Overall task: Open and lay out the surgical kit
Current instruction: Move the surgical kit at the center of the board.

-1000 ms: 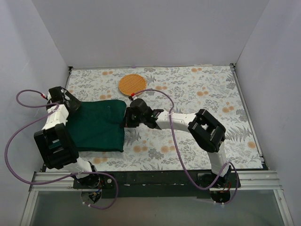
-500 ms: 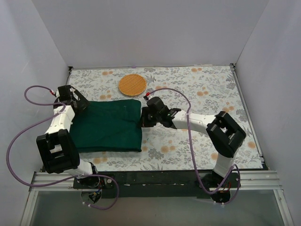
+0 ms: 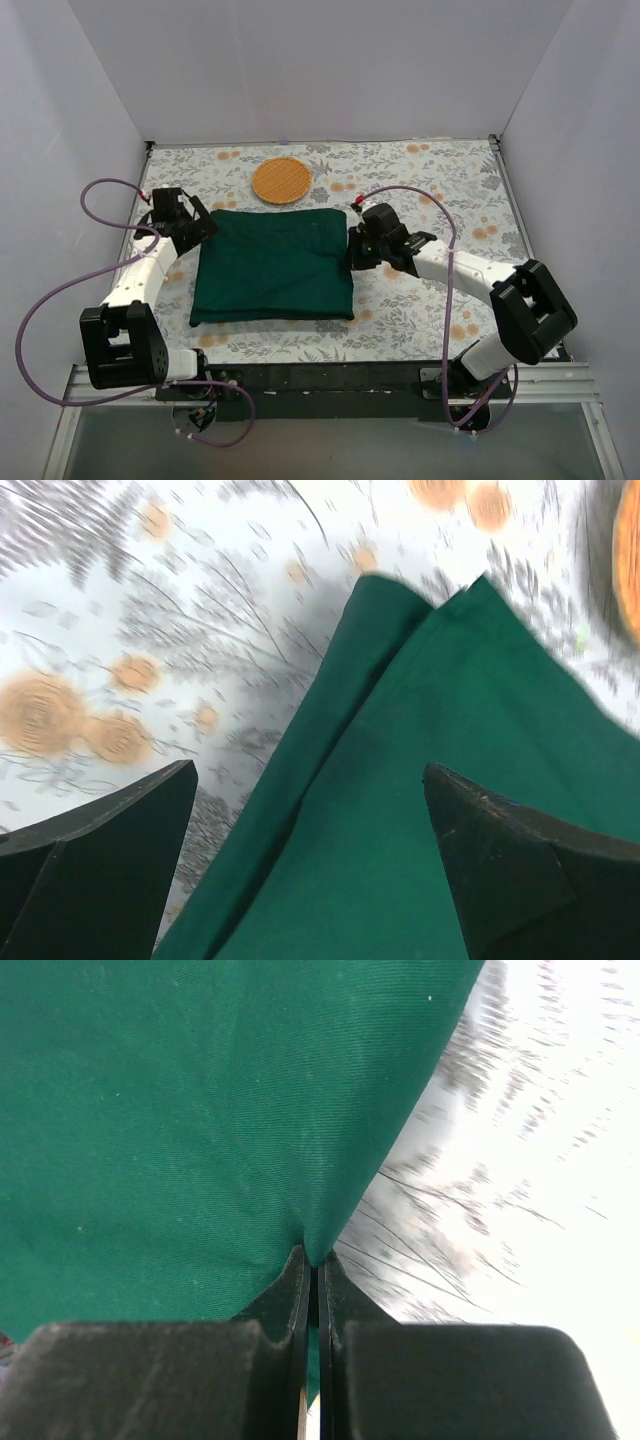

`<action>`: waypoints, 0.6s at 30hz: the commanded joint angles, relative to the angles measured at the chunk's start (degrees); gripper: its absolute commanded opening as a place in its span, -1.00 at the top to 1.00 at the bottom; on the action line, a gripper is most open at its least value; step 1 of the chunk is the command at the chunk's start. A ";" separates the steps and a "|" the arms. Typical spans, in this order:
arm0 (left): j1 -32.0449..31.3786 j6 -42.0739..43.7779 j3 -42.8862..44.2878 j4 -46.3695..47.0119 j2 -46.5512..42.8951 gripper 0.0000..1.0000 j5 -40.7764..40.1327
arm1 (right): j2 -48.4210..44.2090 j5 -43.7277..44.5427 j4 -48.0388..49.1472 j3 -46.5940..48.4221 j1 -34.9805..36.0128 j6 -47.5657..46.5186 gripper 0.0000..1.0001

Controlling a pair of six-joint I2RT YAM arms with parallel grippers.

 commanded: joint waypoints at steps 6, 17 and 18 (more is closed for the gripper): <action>-6.73 0.02 -3.40 -2.12 3.75 -0.72 16.33 | -8.37 7.06 -7.81 -8.56 -6.69 -11.73 0.97; -17.90 -3.41 -7.61 -1.86 1.12 -0.04 22.40 | -18.83 13.22 -14.24 -14.54 -10.74 -14.39 0.97; -18.43 -4.37 -7.88 -1.60 0.51 -0.03 22.84 | -19.36 13.84 -14.77 -14.72 -10.91 -14.30 0.97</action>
